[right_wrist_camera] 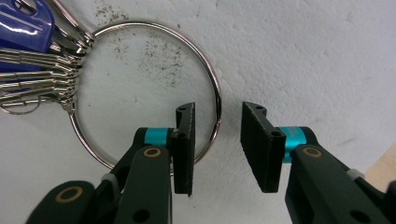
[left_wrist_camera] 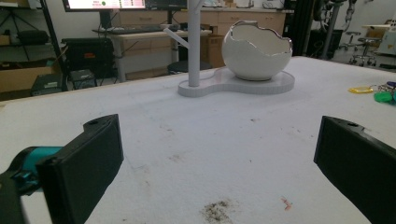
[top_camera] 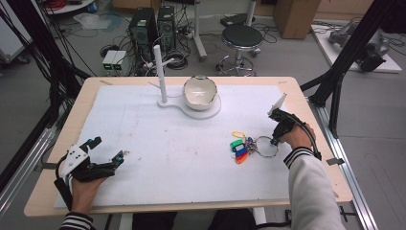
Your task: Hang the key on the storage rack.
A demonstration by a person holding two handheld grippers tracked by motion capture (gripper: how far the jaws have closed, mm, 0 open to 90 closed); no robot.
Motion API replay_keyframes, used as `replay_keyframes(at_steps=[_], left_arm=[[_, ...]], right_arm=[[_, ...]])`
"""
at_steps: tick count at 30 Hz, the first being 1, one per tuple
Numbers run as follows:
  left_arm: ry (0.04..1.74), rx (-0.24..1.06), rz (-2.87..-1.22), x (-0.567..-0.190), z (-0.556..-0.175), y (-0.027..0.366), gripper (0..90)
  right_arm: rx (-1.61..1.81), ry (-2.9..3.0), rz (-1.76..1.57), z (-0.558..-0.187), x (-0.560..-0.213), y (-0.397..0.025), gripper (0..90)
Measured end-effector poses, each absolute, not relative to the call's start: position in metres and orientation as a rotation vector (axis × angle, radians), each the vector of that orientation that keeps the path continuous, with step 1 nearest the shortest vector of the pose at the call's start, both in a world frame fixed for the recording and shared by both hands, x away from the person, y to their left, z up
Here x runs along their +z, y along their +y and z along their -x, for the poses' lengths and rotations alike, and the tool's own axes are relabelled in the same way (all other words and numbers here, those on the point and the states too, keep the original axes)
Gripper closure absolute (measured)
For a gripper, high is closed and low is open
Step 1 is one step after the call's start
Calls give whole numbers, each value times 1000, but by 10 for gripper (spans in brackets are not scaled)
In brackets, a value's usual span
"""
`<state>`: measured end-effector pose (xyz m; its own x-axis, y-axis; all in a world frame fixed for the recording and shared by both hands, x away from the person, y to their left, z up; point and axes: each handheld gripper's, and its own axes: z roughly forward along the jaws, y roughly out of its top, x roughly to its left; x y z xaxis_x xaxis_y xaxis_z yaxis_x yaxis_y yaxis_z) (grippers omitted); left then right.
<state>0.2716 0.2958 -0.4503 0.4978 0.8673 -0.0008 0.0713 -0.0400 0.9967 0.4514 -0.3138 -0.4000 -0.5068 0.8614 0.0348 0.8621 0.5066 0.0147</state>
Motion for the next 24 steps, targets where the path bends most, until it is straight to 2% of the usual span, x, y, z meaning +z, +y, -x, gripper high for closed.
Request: replay_keyframes(at_steps=[24], left_arm=[[857, 793, -1484, -450, -271, 296, 18]], right_arm=[[-16, -2682, 1566, -454, -404, -314, 766]])
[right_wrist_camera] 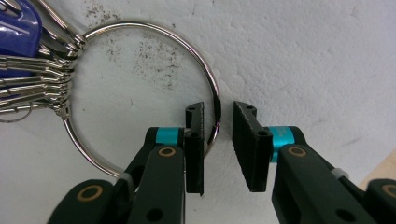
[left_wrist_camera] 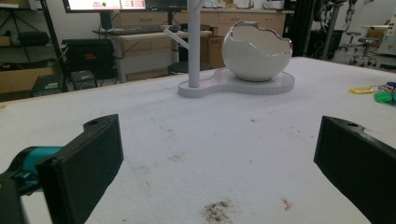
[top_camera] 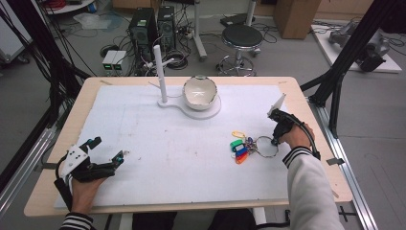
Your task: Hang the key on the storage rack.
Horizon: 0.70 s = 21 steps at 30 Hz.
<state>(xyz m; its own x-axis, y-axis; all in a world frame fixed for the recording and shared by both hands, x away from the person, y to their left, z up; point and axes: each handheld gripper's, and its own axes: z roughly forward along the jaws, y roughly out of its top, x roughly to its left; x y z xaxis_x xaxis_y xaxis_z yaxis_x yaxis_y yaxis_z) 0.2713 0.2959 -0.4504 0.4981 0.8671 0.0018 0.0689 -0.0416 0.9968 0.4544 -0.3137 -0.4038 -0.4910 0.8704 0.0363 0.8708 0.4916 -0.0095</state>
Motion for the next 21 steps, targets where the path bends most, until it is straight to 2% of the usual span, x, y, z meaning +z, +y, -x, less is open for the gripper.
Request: replay_keyframes(at_steps=[5, 8, 21], left_arm=[[857, 793, -1484, -450, -271, 296, 18], [857, 793, -1483, -450, -271, 296, 18], [857, 796, -1479, -450, -271, 296, 18]], right_arm=[[-18, -2674, 1569, -455, -404, -313, 790], [-26, -2655, 1584, -455, -405, -312, 837], [-25, -2667, 1571, -456, -405, -313, 857]])
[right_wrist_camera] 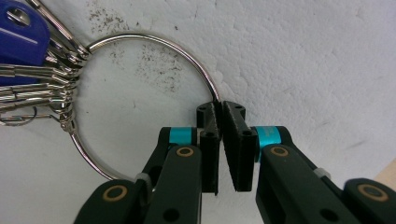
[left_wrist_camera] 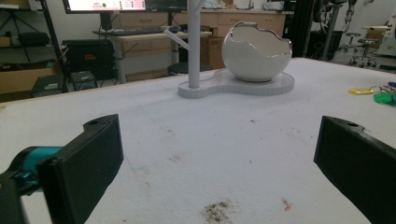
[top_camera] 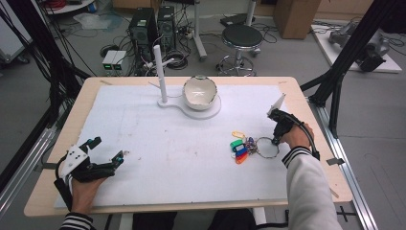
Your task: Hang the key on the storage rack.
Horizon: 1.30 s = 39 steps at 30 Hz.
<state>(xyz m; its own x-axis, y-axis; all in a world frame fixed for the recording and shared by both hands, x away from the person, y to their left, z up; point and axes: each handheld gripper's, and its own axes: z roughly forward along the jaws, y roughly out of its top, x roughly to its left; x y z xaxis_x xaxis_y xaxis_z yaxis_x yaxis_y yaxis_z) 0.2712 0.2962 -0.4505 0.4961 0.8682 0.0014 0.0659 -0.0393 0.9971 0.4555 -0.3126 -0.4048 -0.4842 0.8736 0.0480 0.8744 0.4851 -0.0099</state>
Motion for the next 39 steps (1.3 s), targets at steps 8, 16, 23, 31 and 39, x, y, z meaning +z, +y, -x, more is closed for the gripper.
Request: replay_keyframes(at_steps=[8, 16, 23, 31, 39], left_arm=[[861, 793, -1478, -450, -271, 296, 18], [864, 793, -1473, -450, -272, 297, 18], [907, 780, -1454, -450, -274, 298, 18], [875, 738, -1492, -437, -281, 302, 18], [861, 639, -1486, -408, -295, 308, 18]], right_arm=[[-40, -2684, 1500, -454, -404, -313, 881], [-141, -2687, 1491, -450, -395, -318, 881], [-347, -2699, 1458, -437, -375, -327, 883], [-700, -2708, 1283, -425, -352, -322, 886], [-1001, -2692, 1027, -417, -339, -303, 886]])
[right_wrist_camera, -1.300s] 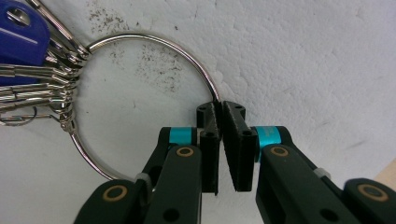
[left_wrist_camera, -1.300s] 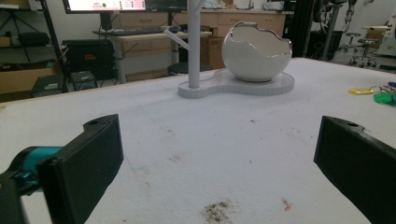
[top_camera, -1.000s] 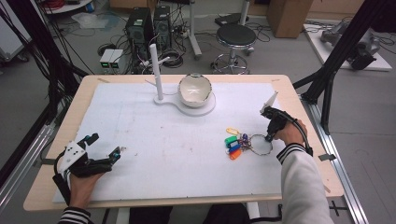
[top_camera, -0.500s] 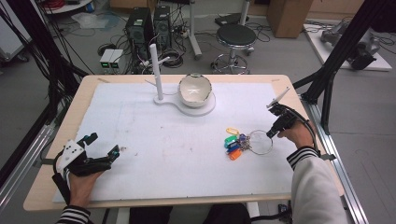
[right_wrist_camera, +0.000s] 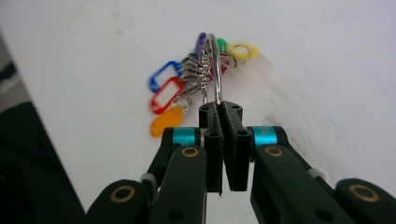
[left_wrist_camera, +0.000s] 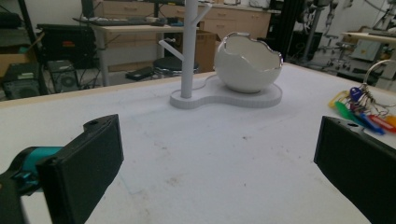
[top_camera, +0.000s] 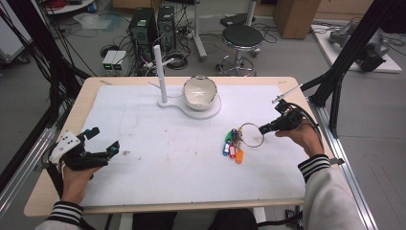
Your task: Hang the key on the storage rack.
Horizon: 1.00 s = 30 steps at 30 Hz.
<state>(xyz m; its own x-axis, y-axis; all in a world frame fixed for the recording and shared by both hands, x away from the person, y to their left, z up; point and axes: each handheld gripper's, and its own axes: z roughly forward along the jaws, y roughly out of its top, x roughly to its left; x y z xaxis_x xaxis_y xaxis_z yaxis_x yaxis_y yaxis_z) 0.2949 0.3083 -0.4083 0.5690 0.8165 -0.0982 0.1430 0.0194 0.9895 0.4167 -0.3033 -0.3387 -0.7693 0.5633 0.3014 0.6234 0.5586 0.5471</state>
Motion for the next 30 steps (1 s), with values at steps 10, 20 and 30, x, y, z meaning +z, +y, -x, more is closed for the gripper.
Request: replay_keyframes(at_steps=[10, 20, 30], left_arm=[[737, 460, -1565, -370, -320, 300, 18], [590, 374, -1689, -340, -339, 274, 18], [484, 325, -1750, -311, -355, 244, 18]], right_arm=[[-1254, -2728, 814, -403, -322, -281, 887], [-1421, -2707, 550, -398, -318, -251, 886], [-1513, -2644, 397, -397, -315, -219, 886]])
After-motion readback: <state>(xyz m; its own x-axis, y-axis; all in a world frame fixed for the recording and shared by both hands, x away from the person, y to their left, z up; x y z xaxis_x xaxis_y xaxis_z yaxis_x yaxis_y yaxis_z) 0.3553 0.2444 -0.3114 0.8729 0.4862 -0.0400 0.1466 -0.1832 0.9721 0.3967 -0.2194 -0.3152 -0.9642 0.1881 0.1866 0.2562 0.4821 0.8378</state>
